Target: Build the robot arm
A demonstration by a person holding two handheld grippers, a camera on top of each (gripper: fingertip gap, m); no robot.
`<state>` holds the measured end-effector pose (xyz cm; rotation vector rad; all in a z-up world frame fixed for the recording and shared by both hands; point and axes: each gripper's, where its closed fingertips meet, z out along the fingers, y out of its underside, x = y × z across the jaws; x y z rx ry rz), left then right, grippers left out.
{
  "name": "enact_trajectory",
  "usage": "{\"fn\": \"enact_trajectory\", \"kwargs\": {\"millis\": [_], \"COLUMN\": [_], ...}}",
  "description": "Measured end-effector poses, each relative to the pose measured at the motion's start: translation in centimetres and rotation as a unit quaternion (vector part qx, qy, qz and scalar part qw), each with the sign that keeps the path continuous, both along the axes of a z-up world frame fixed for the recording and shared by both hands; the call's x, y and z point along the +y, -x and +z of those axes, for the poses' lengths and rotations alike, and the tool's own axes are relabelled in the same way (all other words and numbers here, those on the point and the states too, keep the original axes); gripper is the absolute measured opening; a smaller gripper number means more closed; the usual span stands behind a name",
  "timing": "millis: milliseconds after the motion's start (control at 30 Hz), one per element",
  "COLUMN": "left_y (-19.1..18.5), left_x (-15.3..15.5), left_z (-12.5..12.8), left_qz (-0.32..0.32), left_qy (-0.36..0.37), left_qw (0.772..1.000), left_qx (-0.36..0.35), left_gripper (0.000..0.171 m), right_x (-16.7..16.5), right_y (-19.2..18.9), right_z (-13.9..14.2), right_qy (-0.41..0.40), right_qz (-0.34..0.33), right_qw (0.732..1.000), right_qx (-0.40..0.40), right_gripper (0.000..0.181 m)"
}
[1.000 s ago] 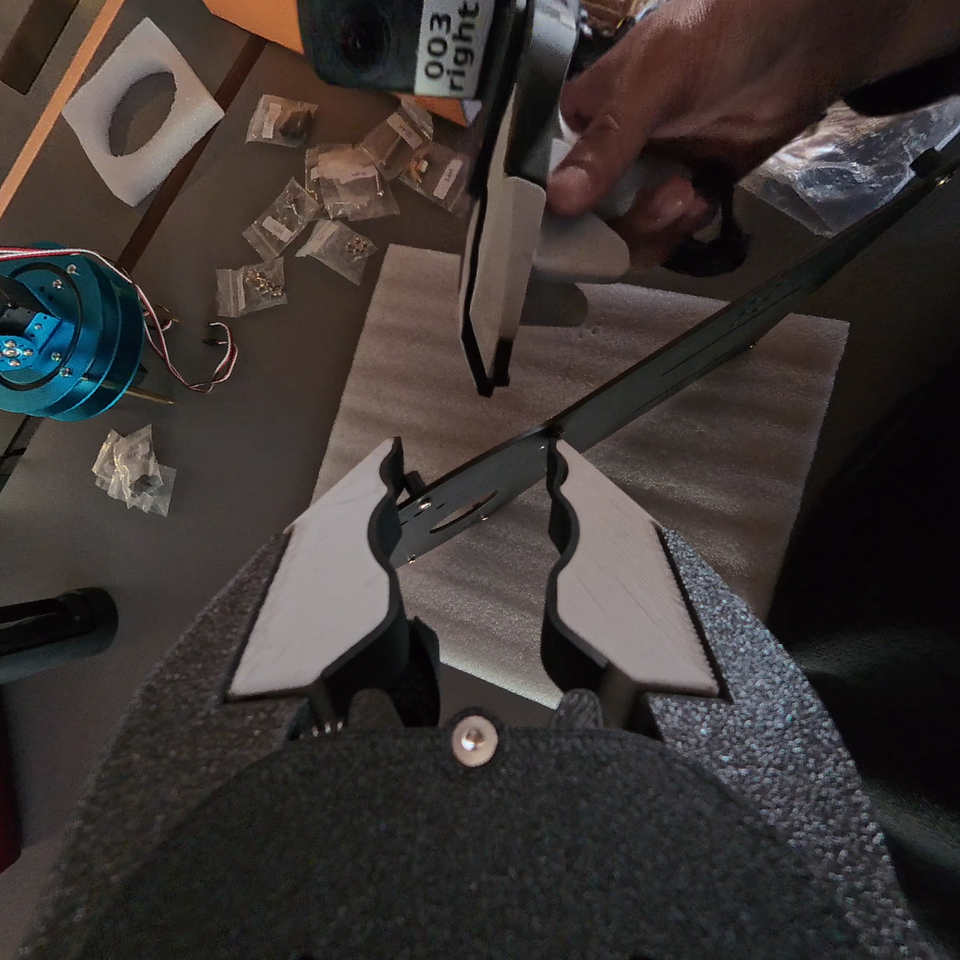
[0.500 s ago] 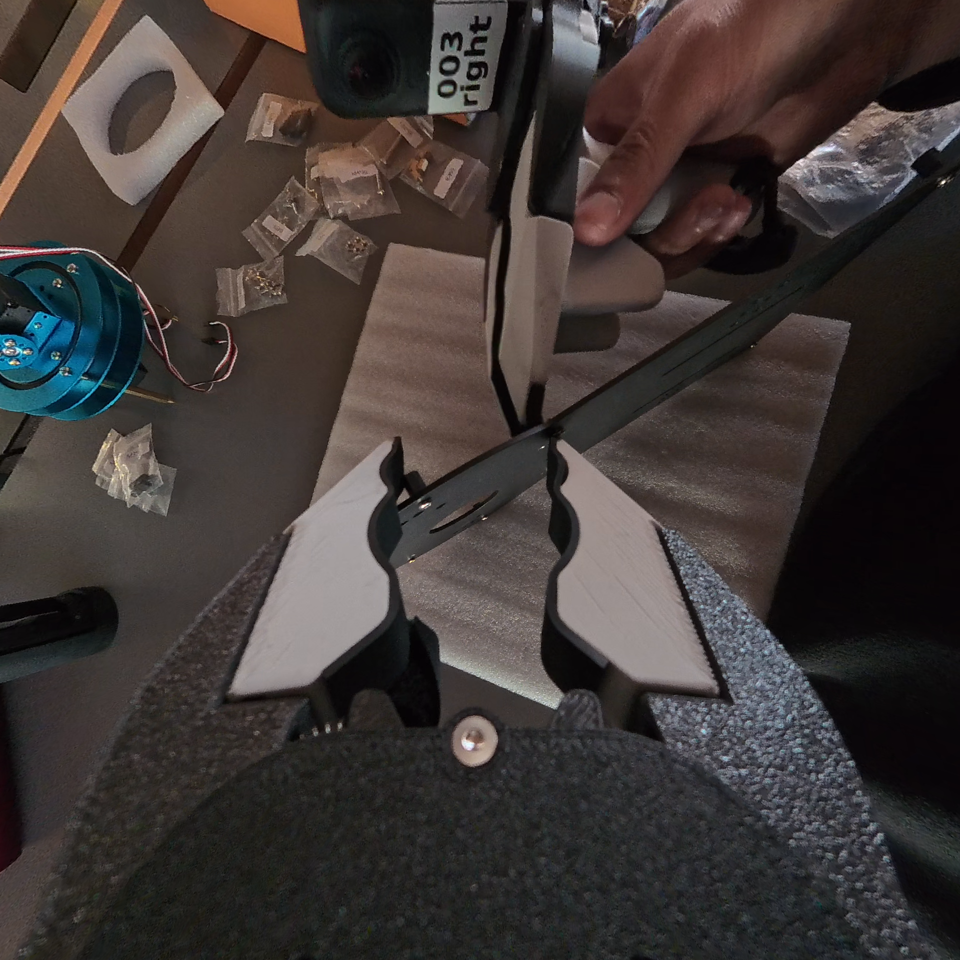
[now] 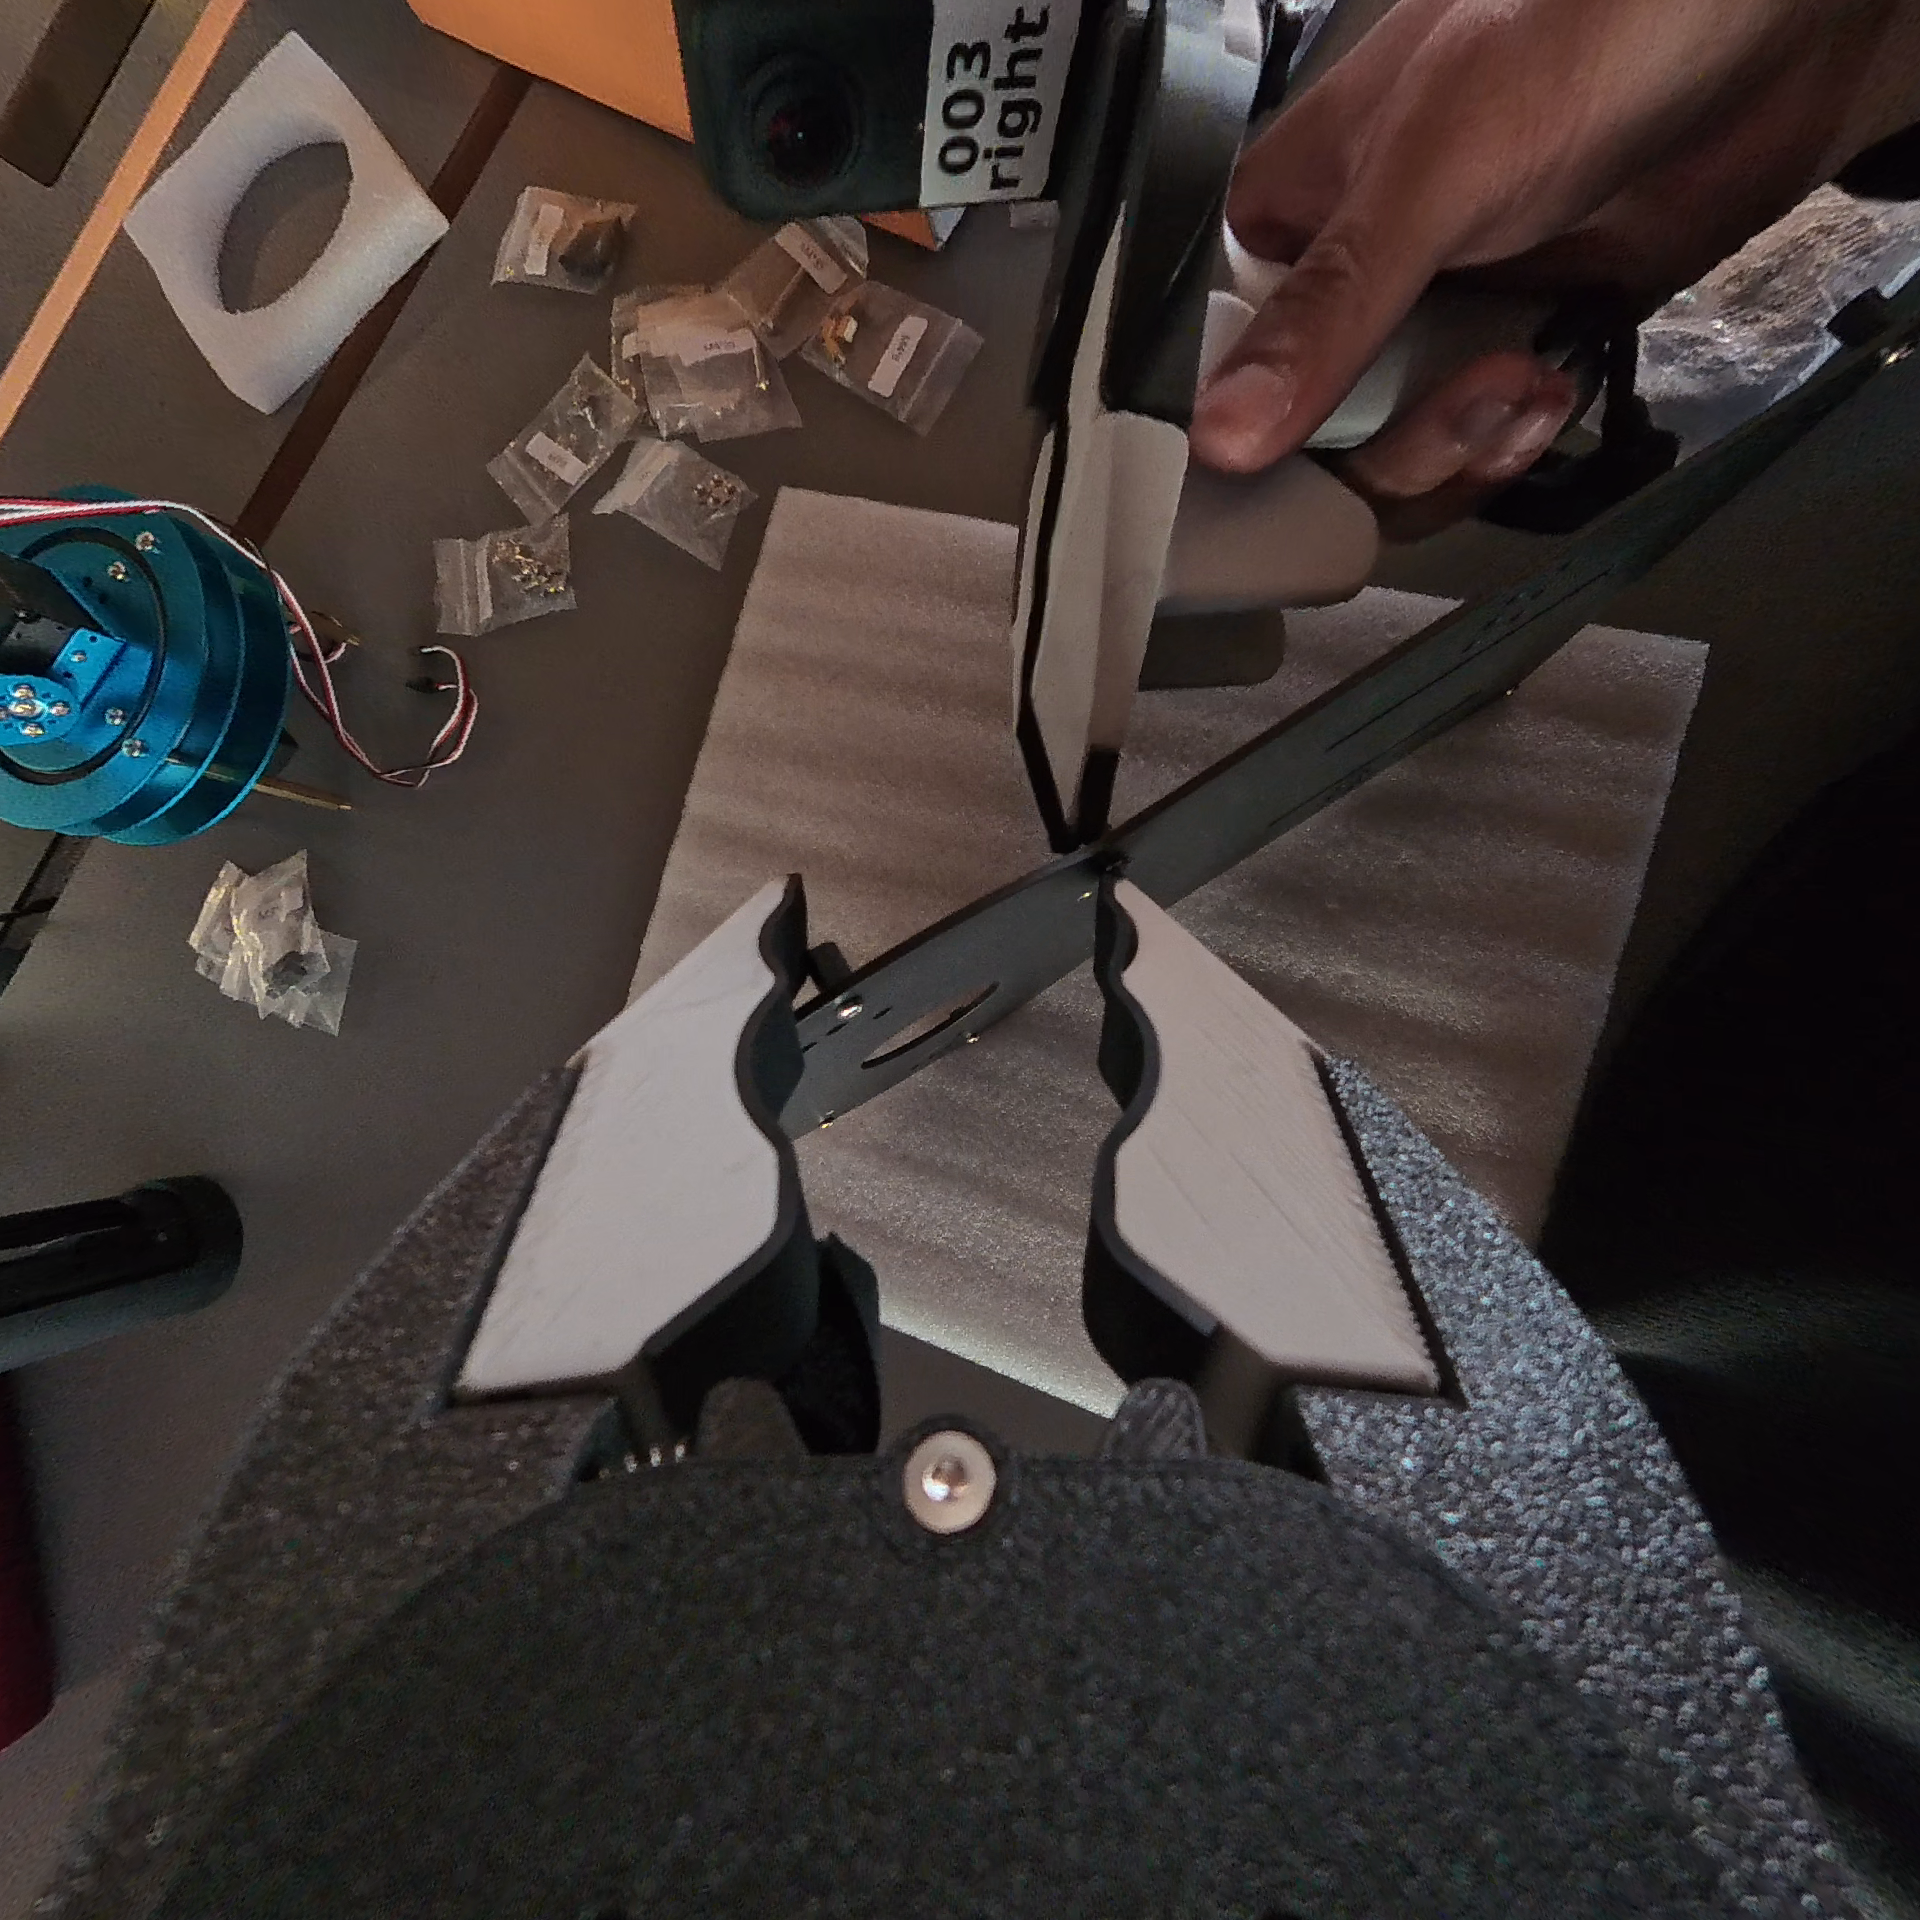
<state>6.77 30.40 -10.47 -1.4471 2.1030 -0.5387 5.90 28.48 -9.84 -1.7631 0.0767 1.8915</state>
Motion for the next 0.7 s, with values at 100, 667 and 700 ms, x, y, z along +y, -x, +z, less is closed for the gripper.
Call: {"fn": "enact_trajectory", "kwargs": {"millis": [100, 667, 700], "left_y": [0.02, -0.07, -0.09], "left_x": [-0.01, 0.0, -0.02], "left_z": [-0.01, -0.04, -0.04], "left_qz": [0.0, -0.002, -0.003], "left_qy": [0.0, -0.005, -0.005], "left_qw": [1.0, 1.0, 1.0], "left_qx": [0.0, 0.004, 0.003], "left_gripper": [0.056, 0.056, 0.056], "right_x": [-0.17, -0.71, -0.74], "right_y": [-0.06, 0.15, 0.15], "right_z": [-0.05, -0.19, -0.18], "right_qy": [-0.003, 0.103, 0.116], "right_qz": [0.001, 0.161, 0.183], "right_qw": [1.0, 0.98, 0.975], "right_qx": [-0.006, 0.05, 0.045], "right_gripper": [0.004, 0.004, 0.004]}}
